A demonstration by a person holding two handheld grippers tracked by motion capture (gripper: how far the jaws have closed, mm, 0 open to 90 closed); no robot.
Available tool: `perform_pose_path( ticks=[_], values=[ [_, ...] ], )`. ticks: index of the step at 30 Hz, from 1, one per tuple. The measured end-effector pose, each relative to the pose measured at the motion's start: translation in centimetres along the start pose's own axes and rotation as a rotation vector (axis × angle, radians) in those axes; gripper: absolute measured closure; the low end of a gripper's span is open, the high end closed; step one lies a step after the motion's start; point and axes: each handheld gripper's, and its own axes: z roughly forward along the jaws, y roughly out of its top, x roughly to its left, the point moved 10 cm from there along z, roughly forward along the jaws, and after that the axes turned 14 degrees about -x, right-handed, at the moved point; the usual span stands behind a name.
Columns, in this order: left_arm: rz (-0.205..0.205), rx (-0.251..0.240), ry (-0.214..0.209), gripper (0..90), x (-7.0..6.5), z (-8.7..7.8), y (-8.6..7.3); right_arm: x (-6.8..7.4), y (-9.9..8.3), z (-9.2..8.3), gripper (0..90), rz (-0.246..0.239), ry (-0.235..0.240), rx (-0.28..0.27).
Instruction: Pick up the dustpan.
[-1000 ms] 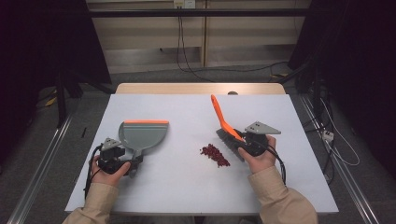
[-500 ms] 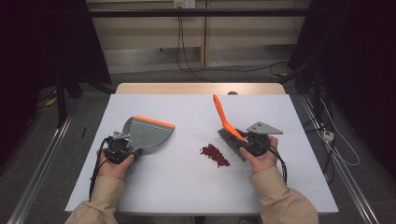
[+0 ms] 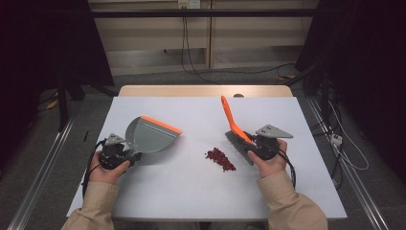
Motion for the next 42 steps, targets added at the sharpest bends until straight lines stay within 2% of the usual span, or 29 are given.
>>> perform_pose_path(
  ticks=[3, 5, 9, 15, 17, 22, 25, 28, 29, 31, 32, 35, 38, 42],
  values=[
    [0.049, 0.0, -0.054, 63.2, -1.1, -0.8, 0.1, -0.1, -0.1, 0.1, 71.4, -0.003, -0.004, 0.001],
    [0.063, -0.002, -0.086, 63.2, -1.8, -1.2, 0.1, -0.1, -0.1, 0.1, 71.5, -0.007, -0.005, 0.0],
    [0.11, 0.029, -0.153, 63.1, -3.4, -1.7, -0.4, -0.2, -0.1, 0.2, 71.4, -0.012, -0.01, 0.002],
    [0.156, 0.047, -0.241, 63.2, -5.5, -2.3, -1.2, -0.3, -0.2, 0.2, 71.4, -0.012, -0.018, 0.0],
    [0.176, 0.052, -0.253, 63.2, -6.1, -2.4, -1.4, -0.3, -0.2, 0.2, 71.4, -0.008, -0.022, 0.002],
    [0.208, 0.076, -0.317, 63.1, -7.7, -2.3, -2.1, -0.2, -0.6, 0.6, 71.5, -0.021, -0.024, 0.012],
    [0.228, 0.09, -0.339, 63.1, -8.4, -2.3, -2.5, 0.0, -0.8, 0.8, 71.4, -0.034, -0.026, 0.018],
    [0.222, 0.097, -0.358, 63.1, -9.2, -2.1, -2.8, 0.1, -1.1, 1.0, 71.4, -0.046, -0.025, 0.025],
    [0.24, 0.106, -0.364, 63.1, -9.3, -2.1, -2.9, 0.2, -1.2, 1.1, 71.5, -0.051, -0.025, 0.028],
    [0.233, 0.108, -0.373, 63.1, -9.8, -1.9, -3.1, 0.4, -1.5, 1.2, 71.4, -0.062, -0.024, 0.034],
    [0.246, 0.114, -0.38, 63.1, -9.9, -1.9, -3.1, 0.5, -1.6, 1.3, 71.5, -0.071, -0.024, 0.035],
    [0.24, 0.113, -0.389, 63.1, -10.4, -1.6, -3.2, 0.9, -1.9, 1.4, 71.4, -0.083, -0.017, 0.039],
    [0.244, 0.127, -0.416, 63.1, -10.8, -1.3, -3.4, 1.3, -2.3, 1.6, 71.4, -0.091, -0.01, 0.052],
    [0.256, 0.141, -0.426, 63.1, -11.2, -0.9, -3.6, 1.7, -2.4, 1.7, 71.4, -0.1, -0.001, 0.053]
  ],
)
